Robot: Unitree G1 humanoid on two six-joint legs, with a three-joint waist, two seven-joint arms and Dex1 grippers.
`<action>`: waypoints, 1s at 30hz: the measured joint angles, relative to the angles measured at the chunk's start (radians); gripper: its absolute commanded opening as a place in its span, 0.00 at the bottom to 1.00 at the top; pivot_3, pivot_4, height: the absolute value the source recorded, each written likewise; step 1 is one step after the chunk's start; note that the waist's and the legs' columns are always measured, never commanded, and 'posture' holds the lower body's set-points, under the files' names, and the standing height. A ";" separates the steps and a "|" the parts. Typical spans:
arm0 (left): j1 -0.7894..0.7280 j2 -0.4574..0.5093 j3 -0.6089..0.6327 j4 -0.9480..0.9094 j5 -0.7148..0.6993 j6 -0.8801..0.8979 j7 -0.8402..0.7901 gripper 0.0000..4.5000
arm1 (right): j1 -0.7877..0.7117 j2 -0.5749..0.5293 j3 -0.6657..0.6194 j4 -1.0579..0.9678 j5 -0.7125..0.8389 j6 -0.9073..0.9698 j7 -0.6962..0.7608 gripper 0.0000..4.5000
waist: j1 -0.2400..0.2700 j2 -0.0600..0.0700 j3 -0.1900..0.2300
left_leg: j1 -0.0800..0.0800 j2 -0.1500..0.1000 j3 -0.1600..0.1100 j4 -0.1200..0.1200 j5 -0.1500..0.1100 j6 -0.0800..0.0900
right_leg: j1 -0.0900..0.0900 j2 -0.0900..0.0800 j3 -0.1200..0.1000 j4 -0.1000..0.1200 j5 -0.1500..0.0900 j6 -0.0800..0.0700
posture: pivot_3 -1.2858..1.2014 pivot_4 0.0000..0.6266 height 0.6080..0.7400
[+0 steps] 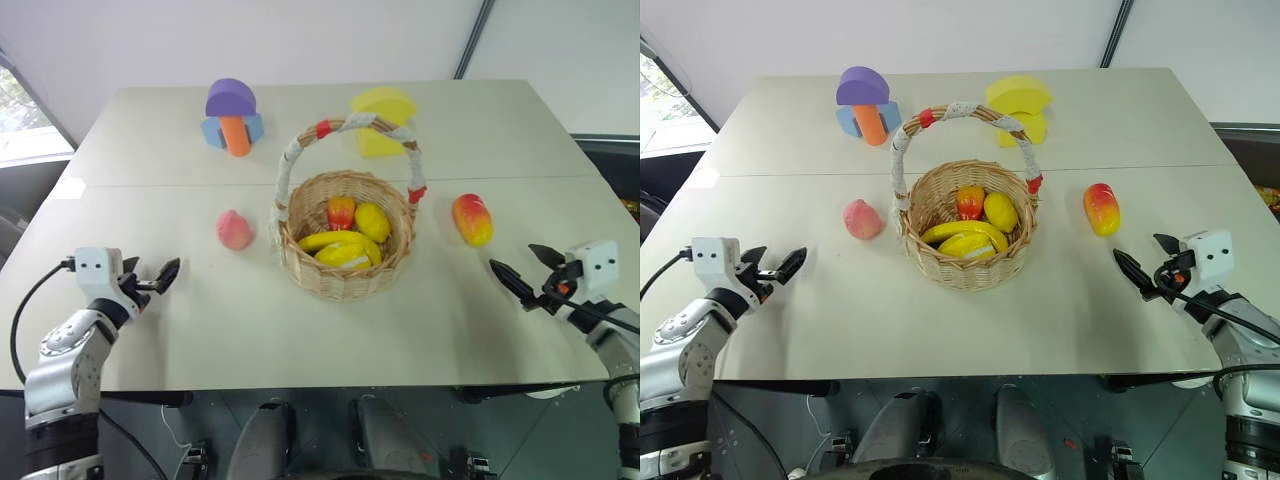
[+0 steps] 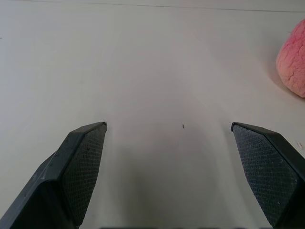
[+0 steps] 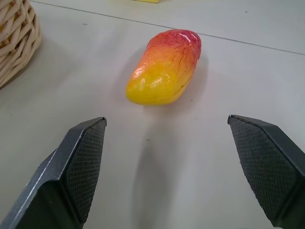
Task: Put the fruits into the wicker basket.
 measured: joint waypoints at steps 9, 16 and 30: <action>-0.026 0.000 -0.007 0.000 -0.001 -0.008 -0.002 1.00 | 0.003 0.011 0.001 -0.030 0.002 0.010 -0.015 0.95 | 0.000 0.000 0.000 | 0.000 0.000 0.000 0.000 0.000 0.000 | 0.000 0.000 0.000 0.000 0.000 0.000 | 0.52 0.24 1.00; -0.082 0.001 -0.022 -0.013 -0.034 0.037 -0.024 1.00 | -0.002 0.005 0.005 -0.148 0.026 0.072 -0.025 0.95 | 0.000 0.000 0.000 | 0.000 0.000 0.000 0.000 0.000 0.000 | 0.000 0.000 0.000 0.000 0.000 0.000 | 0.52 0.24 1.00; -0.281 0.037 -0.215 -0.063 -0.024 0.165 -0.067 1.00 | -0.092 -0.173 -0.001 -0.571 0.358 0.382 0.045 0.95 | 0.000 -0.001 0.000 | -0.001 0.000 -0.001 0.000 0.000 0.000 | 0.000 0.001 -0.001 0.000 0.000 0.000 | 0.52 0.24 1.00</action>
